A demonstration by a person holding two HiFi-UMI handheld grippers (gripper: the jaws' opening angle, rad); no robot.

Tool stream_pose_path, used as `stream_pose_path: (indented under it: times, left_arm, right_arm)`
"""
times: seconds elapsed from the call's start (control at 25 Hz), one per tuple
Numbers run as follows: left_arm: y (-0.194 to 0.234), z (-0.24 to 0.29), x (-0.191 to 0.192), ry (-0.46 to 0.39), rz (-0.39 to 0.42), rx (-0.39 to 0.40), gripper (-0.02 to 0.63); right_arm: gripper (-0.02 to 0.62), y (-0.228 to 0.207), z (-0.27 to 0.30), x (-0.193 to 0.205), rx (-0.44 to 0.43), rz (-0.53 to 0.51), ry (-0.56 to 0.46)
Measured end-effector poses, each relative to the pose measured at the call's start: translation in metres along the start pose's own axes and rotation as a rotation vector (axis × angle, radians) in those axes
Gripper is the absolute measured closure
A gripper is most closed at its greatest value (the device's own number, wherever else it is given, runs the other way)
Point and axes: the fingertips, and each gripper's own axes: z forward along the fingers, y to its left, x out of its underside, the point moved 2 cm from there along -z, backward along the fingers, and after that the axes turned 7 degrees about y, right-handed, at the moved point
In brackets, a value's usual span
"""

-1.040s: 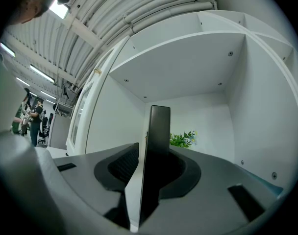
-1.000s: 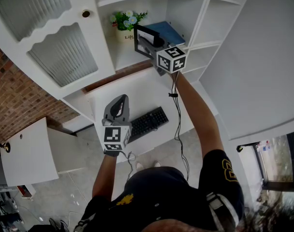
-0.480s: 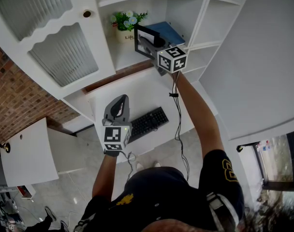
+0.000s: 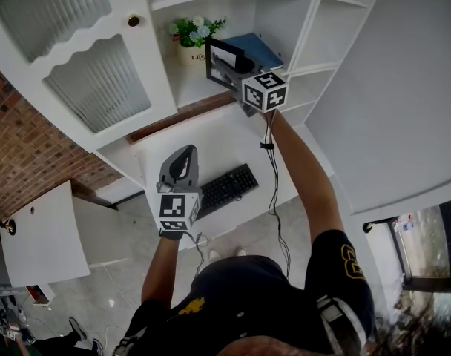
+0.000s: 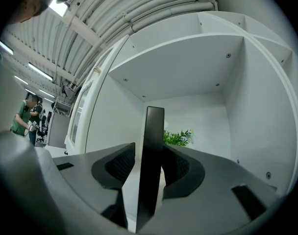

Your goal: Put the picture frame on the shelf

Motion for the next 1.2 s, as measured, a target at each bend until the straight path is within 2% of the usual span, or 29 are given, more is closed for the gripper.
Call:
stream_pose_path:
  times: [1.2]
  left_arm:
    - [-0.022,-0.005,-0.007,-0.015,0.011,0.036,0.588]
  right_arm:
    - [0.443,-0.001,-0.038,-0.005,0.04,-0.049,0.007]
